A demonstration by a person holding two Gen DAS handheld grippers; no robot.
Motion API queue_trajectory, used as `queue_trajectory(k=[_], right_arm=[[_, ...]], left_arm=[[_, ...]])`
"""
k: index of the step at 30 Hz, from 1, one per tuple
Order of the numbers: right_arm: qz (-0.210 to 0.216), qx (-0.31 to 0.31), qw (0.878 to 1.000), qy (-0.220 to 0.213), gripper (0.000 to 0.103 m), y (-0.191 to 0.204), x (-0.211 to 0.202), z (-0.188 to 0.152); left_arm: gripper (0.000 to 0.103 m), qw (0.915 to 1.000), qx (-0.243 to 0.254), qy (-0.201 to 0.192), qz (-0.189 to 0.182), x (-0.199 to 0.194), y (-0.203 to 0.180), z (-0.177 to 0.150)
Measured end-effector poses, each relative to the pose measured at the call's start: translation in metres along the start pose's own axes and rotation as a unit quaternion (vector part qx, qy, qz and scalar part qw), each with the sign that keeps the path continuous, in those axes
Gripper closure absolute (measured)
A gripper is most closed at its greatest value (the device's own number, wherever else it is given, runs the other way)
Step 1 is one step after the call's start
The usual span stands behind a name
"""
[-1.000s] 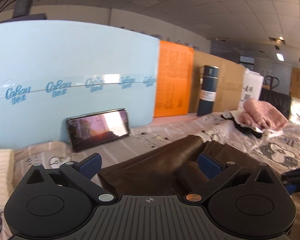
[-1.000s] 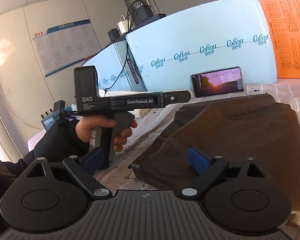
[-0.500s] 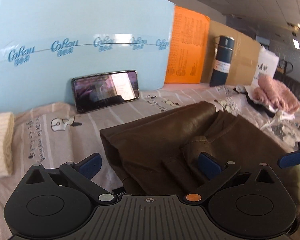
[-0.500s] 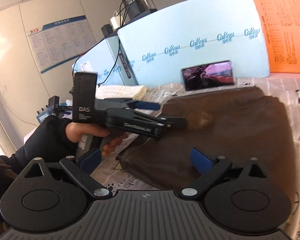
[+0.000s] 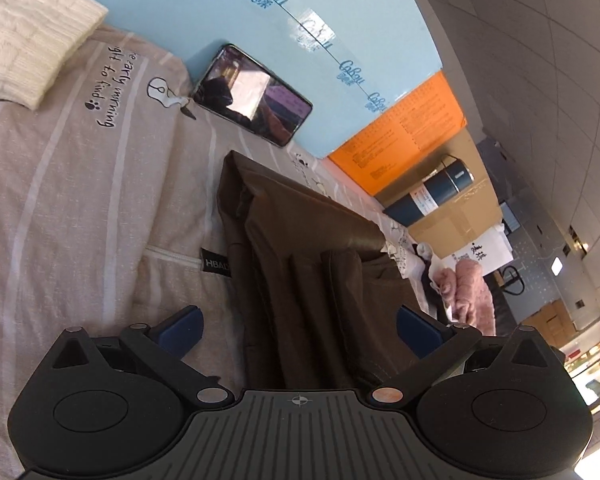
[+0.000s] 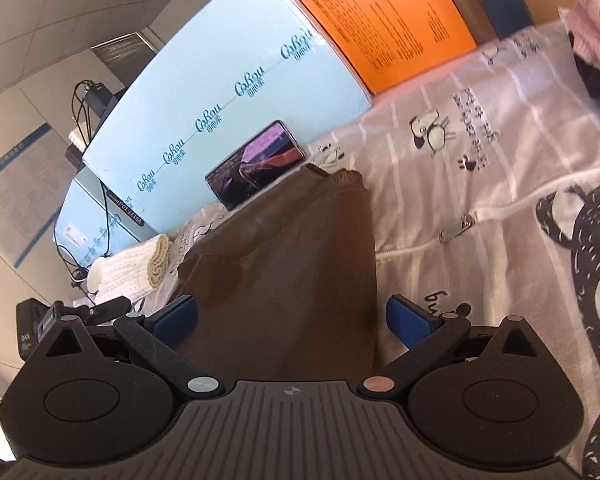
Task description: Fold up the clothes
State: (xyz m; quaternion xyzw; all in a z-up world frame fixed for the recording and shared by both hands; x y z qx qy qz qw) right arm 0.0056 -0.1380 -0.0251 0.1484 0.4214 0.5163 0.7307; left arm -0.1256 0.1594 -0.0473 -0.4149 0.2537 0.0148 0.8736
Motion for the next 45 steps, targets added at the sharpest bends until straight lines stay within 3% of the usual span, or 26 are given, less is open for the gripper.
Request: queue_trajectory(k=[4, 8, 10, 15, 17, 20, 22, 23, 25, 27, 36, 45], right_arm=[[0.007, 0.003, 1.0, 0.022, 0.002, 0.001, 0.014, 0.005], [0.033, 0.0, 0.998, 0.051, 0.0, 0.006, 0.032, 0.01], [0.037, -0.005, 0.998, 0.053, 0.0, 0.01, 0.04, 0.013], [0.075, 0.002, 0.996, 0.055, 0.002, 0.012, 0.046, 0.011], [0.077, 0.01, 0.996, 0.046, 0.006, 0.01, 0.044, 0.011], [0.06, 0.021, 0.997, 0.031, 0.029, 0.005, 0.042, 0.009], [0.034, 0.021, 0.999, 0.019, 0.053, 0.002, 0.043, 0.008], [0.027, 0.022, 0.999, 0.014, 0.057, 0.0, 0.043, 0.007], [0.023, 0.031, 0.999, 0.007, 0.067, -0.004, 0.042, 0.007], [0.023, 0.035, 0.999, 0.001, 0.073, -0.005, 0.04, 0.006], [0.069, 0.006, 0.996, -0.05, 0.083, 0.011, -0.004, 0.007], [0.07, 0.006, 0.985, -0.154, 0.084, -0.013, -0.084, 0.023]], left_arm=[[0.0, 0.9999, -0.003, 0.007, -0.011, 0.007, -0.006, -0.002], [0.0, 0.996, -0.033, 0.026, -0.078, 0.019, -0.009, -0.004], [0.0, 0.997, -0.008, 0.033, -0.07, 0.026, -0.017, -0.006], [0.0, 0.9942, 0.036, 0.023, -0.098, 0.036, -0.031, -0.018], [0.0, 0.9941, 0.059, 0.007, -0.091, 0.037, -0.034, -0.022], [0.006, 0.9917, 0.124, -0.009, -0.033, 0.043, -0.044, -0.03], [0.02, 0.9875, 0.157, -0.019, 0.0, 0.043, -0.048, -0.035], [0.026, 0.9871, 0.158, -0.023, 0.01, 0.043, -0.048, -0.034], [0.049, 0.9887, 0.145, -0.034, 0.021, 0.04, -0.046, -0.032], [0.056, 0.9902, 0.13, -0.044, 0.024, 0.038, -0.044, -0.03], [0.063, 0.9839, 0.158, -0.084, -0.008, 0.025, -0.089, -0.041], [0.069, 0.9656, 0.239, -0.076, -0.068, 0.075, -0.17, -0.03]])
Point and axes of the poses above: each gripper's, at about its wrist camera, not at the fingertips, and x roughly the way its jaws point, y to its left, z to its top, the point moved 3 cm from there along x, roughly the way its jaws point
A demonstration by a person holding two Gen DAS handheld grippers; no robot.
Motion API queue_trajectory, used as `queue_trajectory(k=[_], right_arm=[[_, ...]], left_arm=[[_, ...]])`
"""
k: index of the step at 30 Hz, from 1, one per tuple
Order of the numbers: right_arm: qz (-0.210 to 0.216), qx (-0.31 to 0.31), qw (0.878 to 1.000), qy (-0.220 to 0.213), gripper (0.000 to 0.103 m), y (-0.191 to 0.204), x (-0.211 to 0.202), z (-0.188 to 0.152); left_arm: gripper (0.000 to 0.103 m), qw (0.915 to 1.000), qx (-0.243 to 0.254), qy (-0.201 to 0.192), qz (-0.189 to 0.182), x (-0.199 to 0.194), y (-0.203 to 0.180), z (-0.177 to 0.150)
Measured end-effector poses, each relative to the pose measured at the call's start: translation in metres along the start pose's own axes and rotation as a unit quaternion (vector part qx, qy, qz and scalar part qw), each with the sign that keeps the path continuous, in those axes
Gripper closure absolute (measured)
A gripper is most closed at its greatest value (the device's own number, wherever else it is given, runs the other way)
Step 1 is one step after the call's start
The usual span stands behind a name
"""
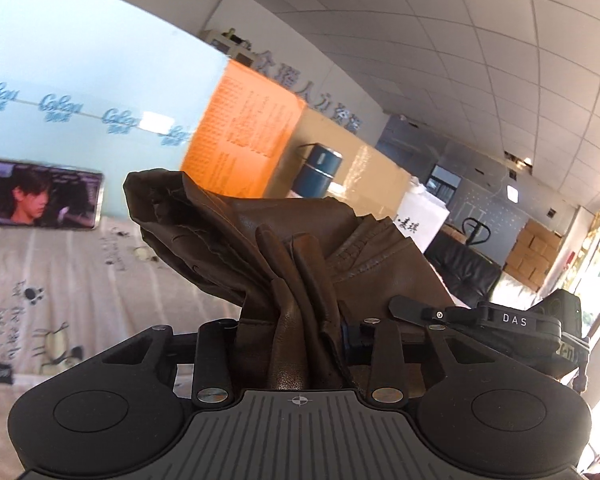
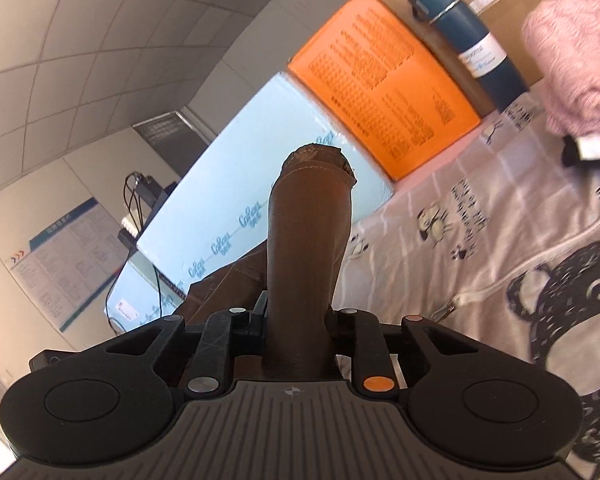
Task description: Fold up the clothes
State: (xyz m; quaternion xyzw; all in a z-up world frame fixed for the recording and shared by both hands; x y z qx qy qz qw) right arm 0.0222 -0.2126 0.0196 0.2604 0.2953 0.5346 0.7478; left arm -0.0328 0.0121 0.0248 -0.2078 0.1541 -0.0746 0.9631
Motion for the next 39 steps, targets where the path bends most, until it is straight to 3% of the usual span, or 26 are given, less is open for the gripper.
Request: queue_trajectory(k=[8, 15, 22, 27, 29, 31, 34, 39], right_arm=[[-0.04, -0.003, 0.994, -0.104, 0.084, -0.037, -0.071, 0.052], [-0.093, -0.024, 0.977, -0.188, 0.084, -0.067, -0.115, 0.114], [-0.196, -0.076, 0.944, -0.254, 0.084, -0.103, -0.124, 0.162], [-0.265, -0.097, 0.92, -0.27, 0.084, -0.148, -0.115, 0.181], [-0.277, -0.075, 0.919, -0.27, 0.084, -0.173, -0.114, 0.184], [-0.28, -0.051, 0.92, -0.271, 0.081, -0.196, -0.114, 0.182], [-0.311, -0.031, 0.913, -0.262, 0.063, -0.217, -0.114, 0.18], [-0.366, -0.01, 0.901, -0.233, 0.046, -0.234, -0.107, 0.173]], left_arm=[[0.069, 0.9966, 0.045, -0.011, -0.069, 0.085, -0.055, 0.021], [0.069, 0.9909, 0.055, -0.039, -0.117, 0.163, -0.098, 0.039], [0.069, 0.9925, 0.042, -0.03, -0.111, 0.239, -0.123, 0.041], [0.067, 0.9962, 0.045, -0.005, -0.074, 0.285, -0.121, 0.024], [0.06, 0.9975, 0.043, 0.005, -0.056, 0.292, -0.117, 0.016], [0.033, 0.9983, 0.048, 0.01, -0.031, 0.295, -0.114, 0.011], [0.014, 0.9986, 0.052, 0.011, -0.004, 0.299, -0.11, 0.003], [0.001, 0.9952, 0.089, 0.029, 0.028, 0.312, -0.105, -0.012]])
Point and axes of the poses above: each gripper's, at about its wrist camera, not at the fingertips, and x roughly the way its jaws point, y to its left, z to its top, the point moved 3 cm from there along x, roughly the way its jaws point
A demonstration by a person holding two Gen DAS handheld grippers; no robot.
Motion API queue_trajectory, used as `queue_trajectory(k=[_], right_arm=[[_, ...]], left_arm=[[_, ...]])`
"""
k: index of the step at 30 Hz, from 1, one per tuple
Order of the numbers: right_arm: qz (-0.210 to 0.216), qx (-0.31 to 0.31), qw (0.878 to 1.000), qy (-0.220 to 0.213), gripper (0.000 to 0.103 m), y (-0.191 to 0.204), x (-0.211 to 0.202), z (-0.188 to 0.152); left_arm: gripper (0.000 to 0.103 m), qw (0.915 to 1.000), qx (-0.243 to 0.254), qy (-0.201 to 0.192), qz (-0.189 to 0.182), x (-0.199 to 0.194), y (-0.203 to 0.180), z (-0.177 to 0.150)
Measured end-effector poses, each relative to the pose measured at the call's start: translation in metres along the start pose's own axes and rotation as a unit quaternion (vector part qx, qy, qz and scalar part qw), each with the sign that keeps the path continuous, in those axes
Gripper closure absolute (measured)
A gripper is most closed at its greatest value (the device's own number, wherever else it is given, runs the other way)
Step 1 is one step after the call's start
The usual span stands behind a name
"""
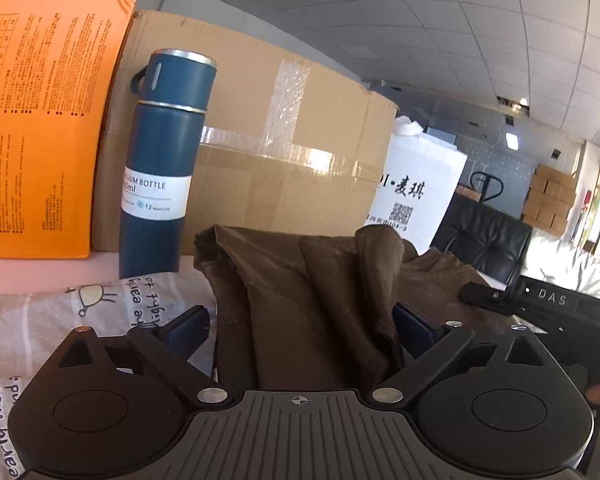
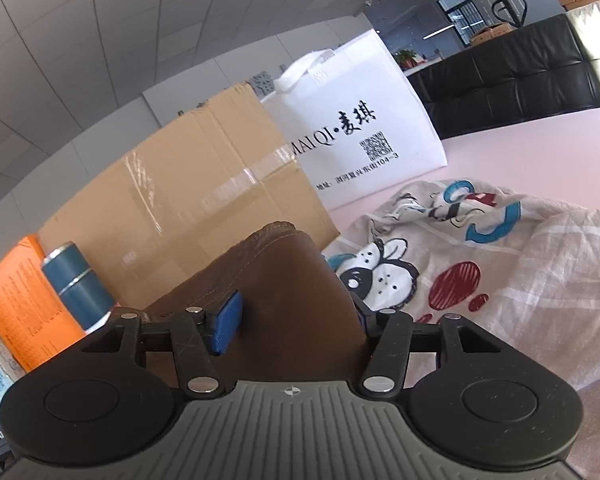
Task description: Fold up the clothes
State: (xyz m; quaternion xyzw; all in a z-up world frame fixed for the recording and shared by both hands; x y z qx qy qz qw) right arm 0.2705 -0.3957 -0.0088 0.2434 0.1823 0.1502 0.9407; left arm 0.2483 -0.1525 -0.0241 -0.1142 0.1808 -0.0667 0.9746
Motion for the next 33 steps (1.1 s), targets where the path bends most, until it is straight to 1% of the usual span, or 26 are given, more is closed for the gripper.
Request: queue_trajectory(k=[1, 2, 4, 5, 6, 8, 11, 13, 14, 16, 18, 20, 21, 23, 27, 29, 31, 33], right_arm=[[-0.011, -0.002, 1.0, 0.006, 0.041, -0.002, 0.003, -0.003], [-0.021, -0.005, 1.0, 0.012, 0.038, -0.003, 0.006, -0.005], [-0.037, -0.008, 0.999, 0.02, 0.032, -0.005, 0.01, -0.01], [-0.037, -0.006, 0.999, 0.017, 0.031, -0.007, 0.009, -0.011], [-0.037, -0.005, 0.999, 0.014, 0.027, -0.008, 0.008, -0.012], [-0.032, 0.001, 0.999, 0.006, 0.024, -0.01, 0.005, -0.014], [-0.002, 0.014, 0.999, -0.03, 0.019, -0.01, -0.007, -0.011], [0.018, 0.016, 0.997, -0.076, 0.011, -0.009, -0.021, -0.006], [0.031, 0.021, 0.994, -0.099, 0.009, -0.009, -0.028, -0.003], [0.049, 0.041, 0.989, -0.134, 0.002, -0.013, -0.039, 0.0], [0.042, 0.052, 0.985, -0.16, 0.0, -0.015, -0.049, 0.002], [0.022, 0.048, 0.983, -0.178, 0.0, -0.012, -0.059, 0.004], [0.015, 0.043, 0.982, -0.183, 0.0, -0.008, -0.064, 0.004], [0.019, 0.039, 0.981, -0.187, 0.0, 0.004, -0.077, 0.003], [0.069, 0.047, 0.98, -0.181, 0.0, 0.04, -0.11, -0.008], [0.101, 0.052, 0.979, -0.171, 0.0, 0.061, -0.126, -0.016], [0.126, 0.035, 0.978, -0.162, 0.0, 0.088, -0.142, -0.025], [0.129, 0.006, 0.98, -0.152, 0.0, 0.12, -0.156, -0.036]], left_arm=[[0.0, 0.9999, -0.005, 0.009, -0.001, 0.005, 0.003, -0.002], [0.0, 0.9998, -0.011, 0.015, -0.003, 0.008, 0.007, -0.004], [0.0, 0.9996, -0.02, 0.018, -0.011, 0.009, 0.011, -0.004], [0.0, 0.9996, -0.02, 0.016, -0.014, 0.007, 0.01, -0.003], [0.0, 0.9997, -0.018, 0.006, -0.016, 0.002, 0.009, -0.003], [0.0, 0.9994, 0.0, -0.034, -0.009, -0.011, 0.005, -0.003], [0.0, 0.994, 0.04, -0.101, 0.014, -0.04, -0.001, -0.002], [0.0, 0.9877, 0.059, -0.143, 0.024, -0.064, 0.0, -0.001], [0.0, 0.9857, 0.061, -0.155, 0.027, -0.076, 0.002, 0.0], [0.0, 0.9823, 0.059, -0.174, 0.033, -0.097, 0.008, 0.0], [0.0, 0.9787, 0.067, -0.191, 0.036, -0.117, 0.013, 0.0], [0.0, 0.9748, 0.08, -0.205, 0.038, -0.137, 0.016, 0.0], [0.0, 0.9727, 0.087, -0.212, 0.039, -0.147, 0.018, 0.0], [0.0, 0.9691, 0.097, -0.224, 0.038, -0.162, 0.021, 0.003], [0.0, 0.9631, 0.093, -0.25, 0.04, -0.185, 0.03, 0.009], [0.0, 0.9616, 0.083, -0.258, 0.042, -0.195, 0.036, 0.011], [0.0, 0.962, 0.082, -0.257, 0.039, -0.203, 0.041, 0.014], [0.0, 0.9636, 0.095, -0.248, 0.033, -0.206, 0.044, 0.016]])
Point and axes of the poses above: each gripper's, at about its wrist camera, not at the fingertips, and x roughly the way its jaws point, y to its left, z to its top, the point moved 3 cm from there along x, roughly the way its jaws point
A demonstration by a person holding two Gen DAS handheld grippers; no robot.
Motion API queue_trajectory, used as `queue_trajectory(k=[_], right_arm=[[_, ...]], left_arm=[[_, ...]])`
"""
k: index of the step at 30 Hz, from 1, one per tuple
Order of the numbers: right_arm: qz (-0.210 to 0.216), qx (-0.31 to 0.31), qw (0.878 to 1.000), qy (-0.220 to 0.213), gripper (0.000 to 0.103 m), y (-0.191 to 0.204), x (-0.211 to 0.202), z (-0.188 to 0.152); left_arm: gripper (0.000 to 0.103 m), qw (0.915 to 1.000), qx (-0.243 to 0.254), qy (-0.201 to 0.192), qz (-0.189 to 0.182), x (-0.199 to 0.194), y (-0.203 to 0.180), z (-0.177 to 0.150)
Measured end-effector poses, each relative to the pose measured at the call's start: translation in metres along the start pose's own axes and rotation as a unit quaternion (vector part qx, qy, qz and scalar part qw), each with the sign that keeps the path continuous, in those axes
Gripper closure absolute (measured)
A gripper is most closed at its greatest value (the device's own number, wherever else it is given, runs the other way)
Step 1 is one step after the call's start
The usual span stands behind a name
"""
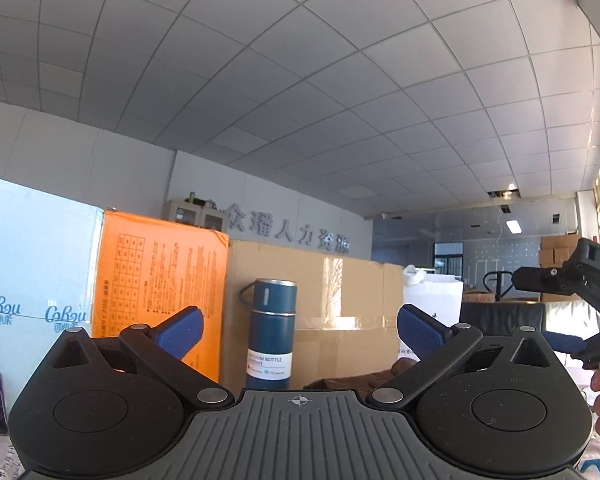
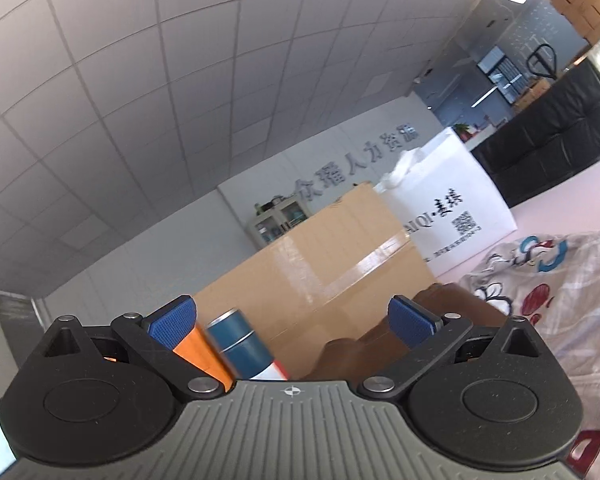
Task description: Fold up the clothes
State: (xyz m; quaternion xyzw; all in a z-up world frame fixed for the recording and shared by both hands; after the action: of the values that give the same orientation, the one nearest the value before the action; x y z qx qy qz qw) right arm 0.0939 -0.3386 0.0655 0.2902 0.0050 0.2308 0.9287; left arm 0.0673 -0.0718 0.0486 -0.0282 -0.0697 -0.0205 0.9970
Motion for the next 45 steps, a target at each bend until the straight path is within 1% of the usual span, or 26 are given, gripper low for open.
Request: queue_trajectory(k=[2, 5, 7, 10, 12, 15, 17, 19, 24, 34, 45], right_arm=[[-0.02, -0.011, 1.0, 0.005, 0.0, 0.029, -0.008, -0.011], [-0.089, -0.022, 0.996, 0.005, 0.0, 0.056, -0.019, -0.035], [-0.127, -0.06, 0.99, -0.005, 0.0, 0.066, -0.022, -0.054], [-0.173, -0.118, 0.978, -0.017, 0.0, 0.071, -0.021, -0.078], [-0.195, -0.14, 0.971, -0.019, 0.0, 0.067, -0.017, -0.087], [-0.213, -0.152, 0.965, -0.025, 0.0, 0.059, -0.007, -0.093], [-0.224, -0.171, 0.959, -0.032, 0.0, 0.056, -0.003, -0.098], [-0.229, -0.187, 0.955, -0.029, 0.0, 0.054, 0.002, -0.102], [-0.225, -0.206, 0.952, -0.024, 0.0, 0.058, 0.004, -0.107], [-0.241, -0.221, 0.944, -0.051, 0.0, 0.062, -0.003, -0.106], [-0.241, -0.22, 0.944, -0.049, 0.0, 0.062, -0.002, -0.106]], left_arm=[[0.0, 0.9999, 0.011, 0.001, -0.007, -0.004, 0.004, -0.001], [0.0, 0.9998, 0.015, 0.0, -0.009, -0.009, 0.01, -0.008], [0.0, 0.9999, 0.009, 0.003, -0.013, -0.01, 0.014, -0.016], [0.0, 0.9999, 0.0, 0.004, -0.016, -0.011, 0.018, -0.024], [0.0, 0.9998, -0.01, 0.006, -0.015, -0.01, 0.021, -0.026], [0.0, 0.9995, -0.03, 0.006, -0.012, -0.012, 0.026, -0.03], [0.0, 0.9994, -0.035, 0.004, -0.003, -0.015, 0.028, -0.033], [0.0, 0.9993, -0.038, 0.002, 0.004, -0.018, 0.03, -0.036], [0.0, 0.9998, -0.01, 0.016, -0.001, -0.016, 0.023, -0.043], [0.0, 0.9997, 0.0, 0.016, 0.02, -0.018, 0.024, -0.043], [0.0, 0.9995, 0.009, 0.014, 0.028, -0.019, 0.023, -0.043]])
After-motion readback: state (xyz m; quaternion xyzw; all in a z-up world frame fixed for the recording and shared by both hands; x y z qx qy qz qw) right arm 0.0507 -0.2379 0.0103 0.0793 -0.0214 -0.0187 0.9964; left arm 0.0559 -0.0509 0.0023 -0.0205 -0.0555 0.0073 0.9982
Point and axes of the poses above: each gripper's, at about its wrist camera, not at the fingertips, and x roughly the way its jaws point, y to its left, z to its top, the point moved 3 cm from there along x, roughly the way its jaws point
